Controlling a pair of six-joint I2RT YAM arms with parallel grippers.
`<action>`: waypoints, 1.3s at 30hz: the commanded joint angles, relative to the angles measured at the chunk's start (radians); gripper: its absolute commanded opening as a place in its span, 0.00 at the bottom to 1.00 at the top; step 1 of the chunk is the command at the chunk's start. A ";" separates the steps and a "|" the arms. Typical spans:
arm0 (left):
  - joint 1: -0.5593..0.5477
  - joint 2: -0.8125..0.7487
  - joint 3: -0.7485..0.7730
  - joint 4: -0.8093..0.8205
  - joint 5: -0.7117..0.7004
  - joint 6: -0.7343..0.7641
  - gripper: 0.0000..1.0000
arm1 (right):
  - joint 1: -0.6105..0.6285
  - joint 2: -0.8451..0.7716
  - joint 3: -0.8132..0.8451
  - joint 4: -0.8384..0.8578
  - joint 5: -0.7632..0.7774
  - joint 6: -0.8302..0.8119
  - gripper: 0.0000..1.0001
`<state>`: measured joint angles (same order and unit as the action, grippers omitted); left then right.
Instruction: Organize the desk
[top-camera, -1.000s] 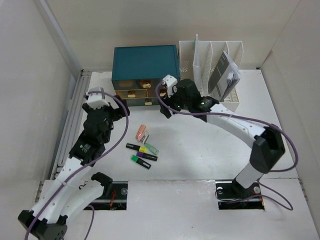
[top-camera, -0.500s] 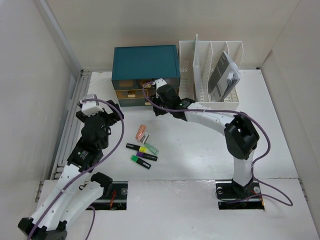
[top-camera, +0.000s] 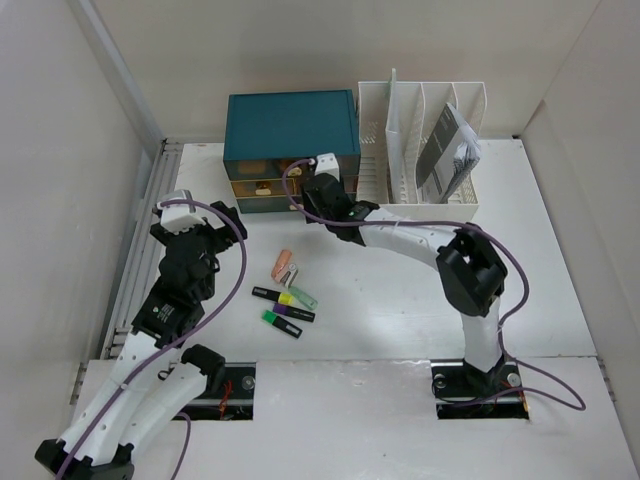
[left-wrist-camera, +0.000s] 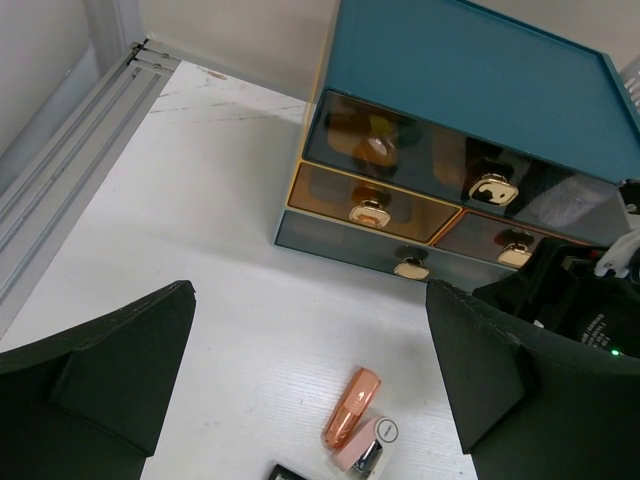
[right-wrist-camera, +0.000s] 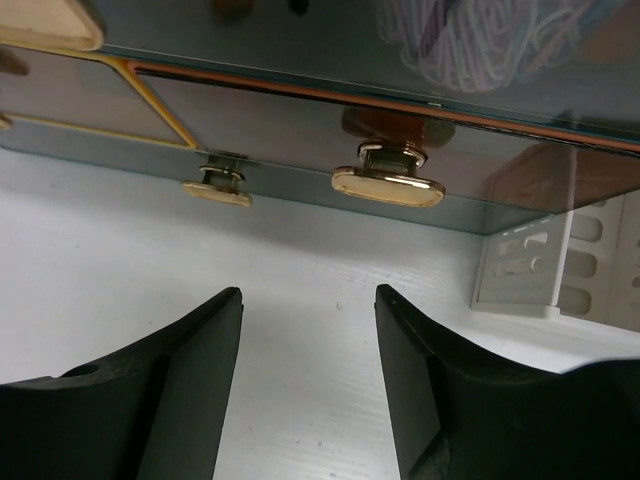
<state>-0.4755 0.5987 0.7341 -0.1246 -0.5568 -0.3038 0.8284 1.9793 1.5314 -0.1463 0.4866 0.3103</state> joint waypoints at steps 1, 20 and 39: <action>0.002 -0.011 0.008 0.033 0.006 0.009 0.99 | -0.015 0.029 0.067 0.053 0.055 0.021 0.61; 0.002 -0.002 0.008 0.033 0.015 0.019 0.99 | -0.046 0.110 0.180 0.063 0.173 0.021 0.63; 0.002 0.016 0.008 0.033 0.015 0.019 0.99 | -0.046 0.073 0.125 0.063 0.184 0.050 0.13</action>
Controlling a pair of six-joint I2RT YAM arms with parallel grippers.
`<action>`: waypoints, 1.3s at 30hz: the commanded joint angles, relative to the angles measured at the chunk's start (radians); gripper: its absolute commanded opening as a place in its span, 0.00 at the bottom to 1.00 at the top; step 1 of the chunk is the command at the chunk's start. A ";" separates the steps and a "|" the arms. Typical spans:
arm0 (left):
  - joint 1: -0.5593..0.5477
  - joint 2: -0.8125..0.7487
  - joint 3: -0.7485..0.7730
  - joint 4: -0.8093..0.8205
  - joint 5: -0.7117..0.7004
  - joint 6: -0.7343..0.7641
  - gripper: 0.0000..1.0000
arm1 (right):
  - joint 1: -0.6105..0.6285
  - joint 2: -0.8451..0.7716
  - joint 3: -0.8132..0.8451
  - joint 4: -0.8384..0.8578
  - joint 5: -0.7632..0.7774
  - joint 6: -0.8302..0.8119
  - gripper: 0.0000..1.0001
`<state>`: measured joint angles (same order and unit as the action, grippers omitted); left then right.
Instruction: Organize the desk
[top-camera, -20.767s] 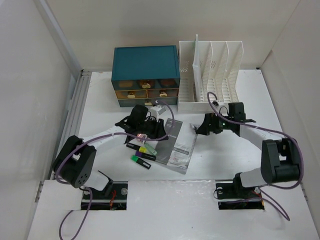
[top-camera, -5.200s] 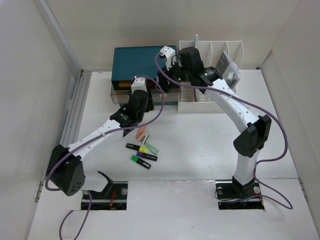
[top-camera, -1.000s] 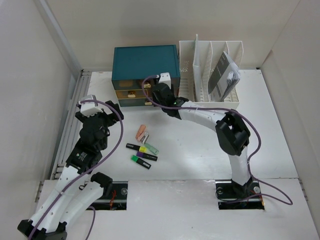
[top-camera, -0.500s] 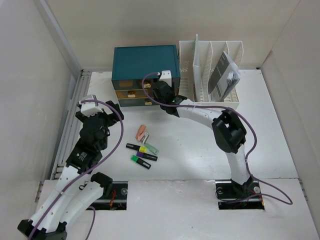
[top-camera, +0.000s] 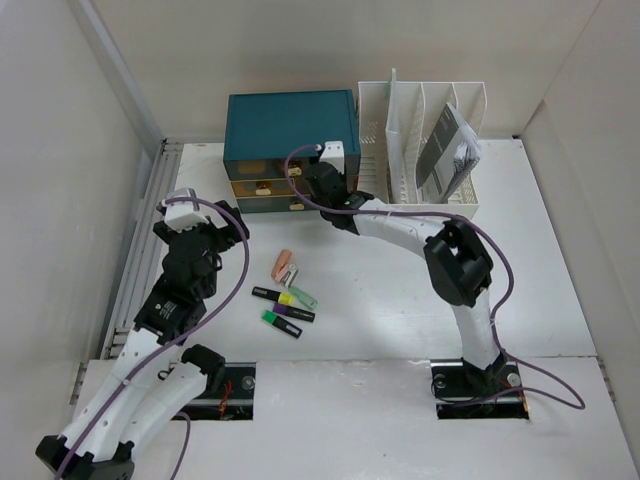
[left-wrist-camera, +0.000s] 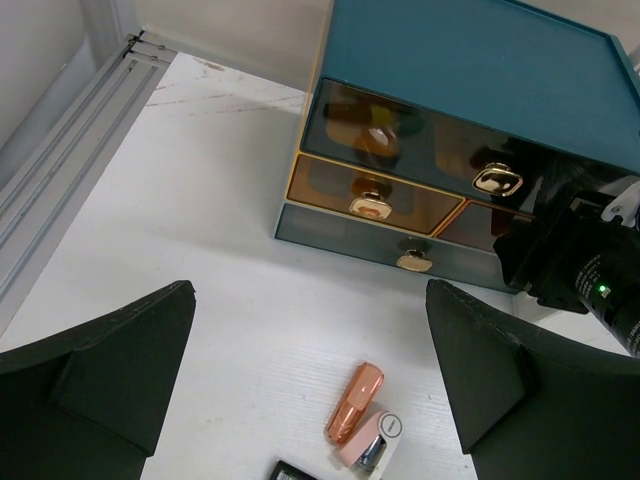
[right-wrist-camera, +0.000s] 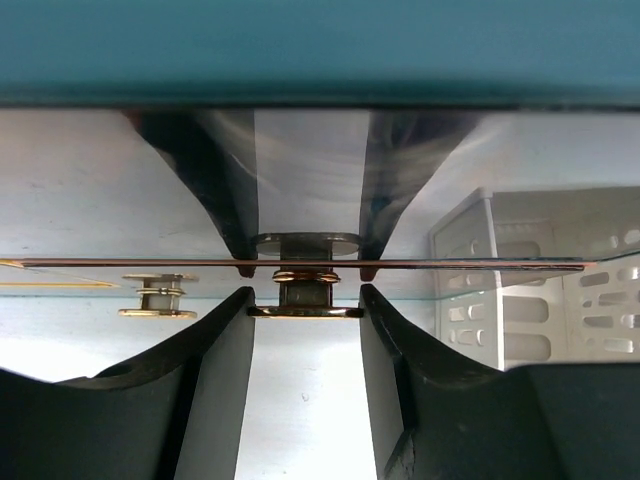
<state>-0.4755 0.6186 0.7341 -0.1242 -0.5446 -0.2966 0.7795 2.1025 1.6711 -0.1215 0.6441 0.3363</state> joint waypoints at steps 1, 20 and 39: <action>0.002 -0.003 0.008 0.032 0.003 0.011 0.99 | 0.003 -0.062 -0.031 0.039 0.010 0.035 0.12; 0.002 -0.003 0.008 0.032 0.003 0.011 0.99 | 0.083 -0.297 -0.361 0.048 -0.070 0.055 0.21; 0.002 -0.003 0.008 0.032 -0.006 0.011 0.99 | 0.083 -0.498 -0.549 0.176 -0.723 -0.339 0.92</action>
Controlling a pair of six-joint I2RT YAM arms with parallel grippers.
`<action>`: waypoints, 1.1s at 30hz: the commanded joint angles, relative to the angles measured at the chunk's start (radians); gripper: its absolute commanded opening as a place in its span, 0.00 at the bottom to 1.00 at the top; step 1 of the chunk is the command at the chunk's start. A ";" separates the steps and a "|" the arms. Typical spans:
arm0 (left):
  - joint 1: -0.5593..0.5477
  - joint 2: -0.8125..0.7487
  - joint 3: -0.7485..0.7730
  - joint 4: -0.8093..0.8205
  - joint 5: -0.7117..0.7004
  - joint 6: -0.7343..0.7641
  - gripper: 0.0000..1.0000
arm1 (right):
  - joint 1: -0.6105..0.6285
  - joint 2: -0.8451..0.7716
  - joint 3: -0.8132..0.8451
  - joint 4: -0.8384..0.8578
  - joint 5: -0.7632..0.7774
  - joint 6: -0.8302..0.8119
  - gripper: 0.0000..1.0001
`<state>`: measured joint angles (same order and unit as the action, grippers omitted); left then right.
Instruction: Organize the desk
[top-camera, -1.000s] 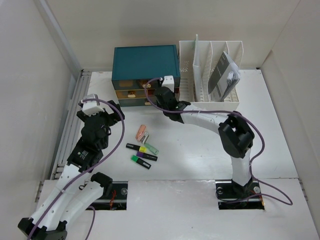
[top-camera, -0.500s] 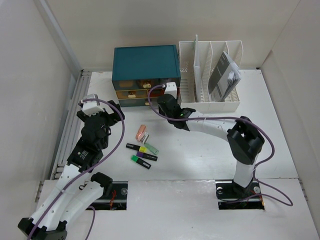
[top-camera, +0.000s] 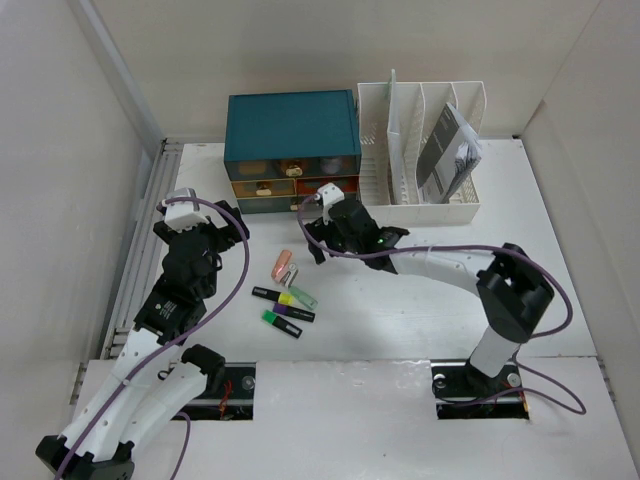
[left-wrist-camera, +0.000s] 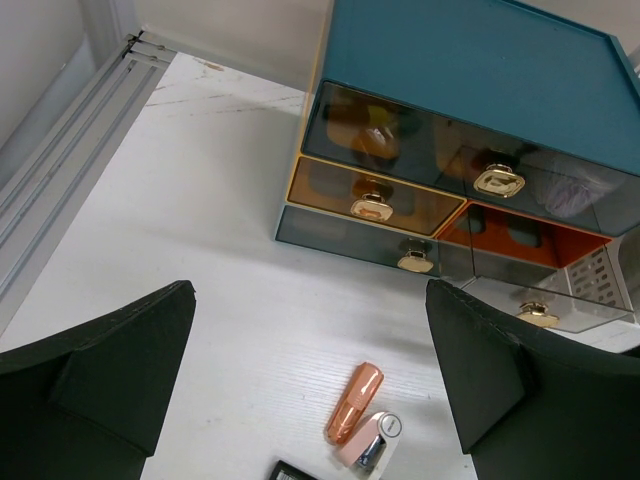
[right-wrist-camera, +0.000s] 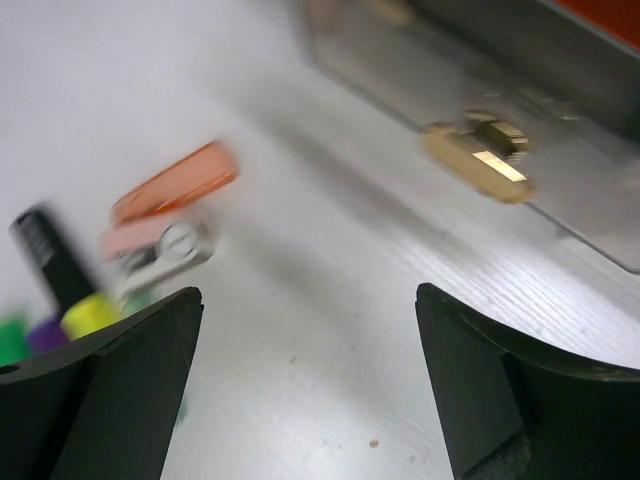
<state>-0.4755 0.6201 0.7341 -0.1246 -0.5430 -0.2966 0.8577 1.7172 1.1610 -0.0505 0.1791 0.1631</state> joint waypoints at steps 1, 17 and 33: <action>0.002 -0.005 0.008 0.033 -0.008 0.011 0.99 | 0.004 -0.132 -0.058 0.122 -0.338 -0.218 0.92; 0.002 -0.023 -0.001 0.033 0.002 0.020 0.99 | 0.004 0.232 0.390 -0.508 -0.886 -1.379 0.59; 0.002 -0.051 -0.001 0.033 0.002 0.020 0.99 | 0.004 0.430 0.554 -0.594 -0.794 -1.455 0.57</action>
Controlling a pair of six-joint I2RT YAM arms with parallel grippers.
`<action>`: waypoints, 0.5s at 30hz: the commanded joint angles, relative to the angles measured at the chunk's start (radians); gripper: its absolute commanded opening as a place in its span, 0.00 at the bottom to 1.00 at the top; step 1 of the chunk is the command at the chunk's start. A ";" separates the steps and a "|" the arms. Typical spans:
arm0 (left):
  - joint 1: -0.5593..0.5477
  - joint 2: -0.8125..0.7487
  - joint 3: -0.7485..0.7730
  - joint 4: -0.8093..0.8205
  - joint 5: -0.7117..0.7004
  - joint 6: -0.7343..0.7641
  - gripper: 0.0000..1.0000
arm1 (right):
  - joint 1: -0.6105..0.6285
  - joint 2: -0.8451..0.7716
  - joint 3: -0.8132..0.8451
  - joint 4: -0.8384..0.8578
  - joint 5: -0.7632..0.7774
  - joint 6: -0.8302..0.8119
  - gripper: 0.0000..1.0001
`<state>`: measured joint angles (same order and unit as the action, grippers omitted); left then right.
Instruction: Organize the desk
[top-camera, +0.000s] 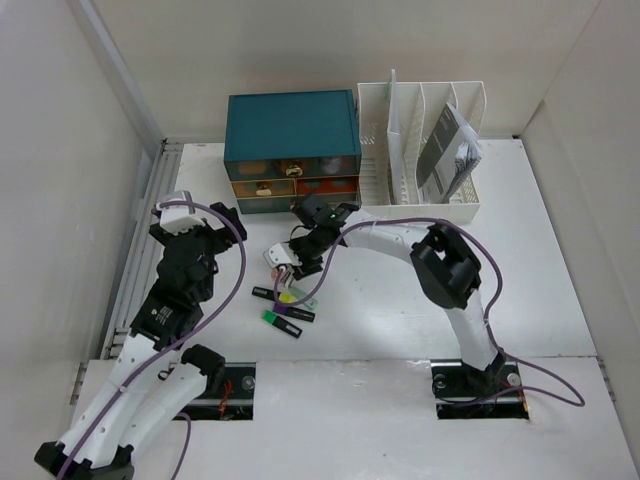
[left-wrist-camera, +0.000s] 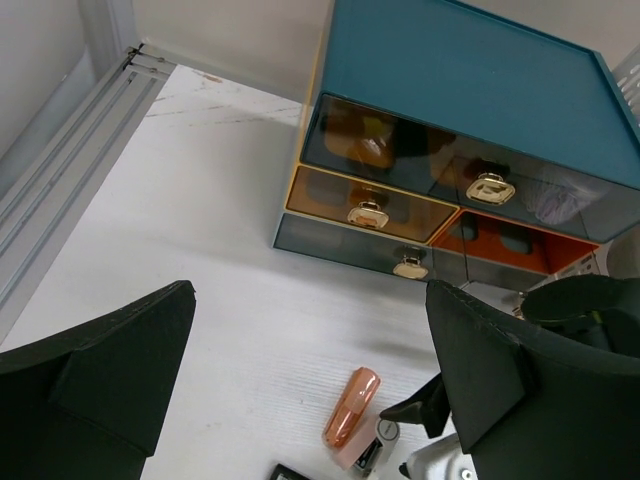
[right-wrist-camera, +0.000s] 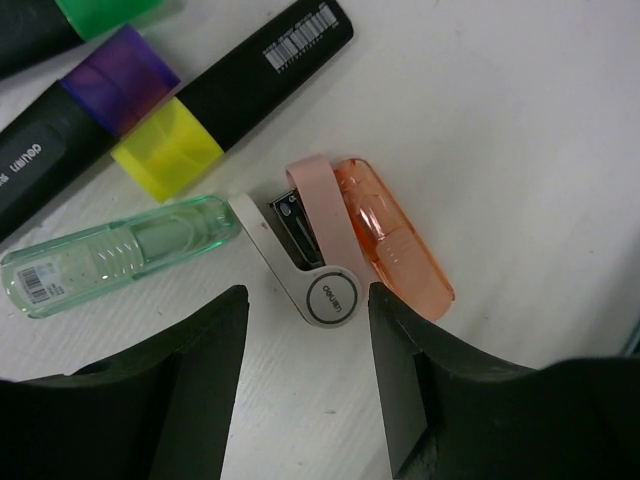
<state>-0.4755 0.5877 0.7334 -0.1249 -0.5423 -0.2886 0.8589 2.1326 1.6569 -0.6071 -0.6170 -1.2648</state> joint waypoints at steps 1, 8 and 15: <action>0.002 -0.019 0.000 0.033 0.001 0.012 0.99 | 0.003 0.024 0.072 -0.037 0.002 -0.027 0.57; 0.002 -0.019 0.000 0.033 0.010 0.012 0.99 | 0.003 0.044 0.083 0.001 0.039 0.027 0.57; 0.002 -0.019 0.000 0.042 0.019 0.012 0.99 | 0.023 0.067 0.103 0.026 0.091 0.074 0.57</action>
<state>-0.4755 0.5831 0.7334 -0.1242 -0.5304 -0.2886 0.8619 2.1868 1.7142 -0.6128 -0.5331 -1.2179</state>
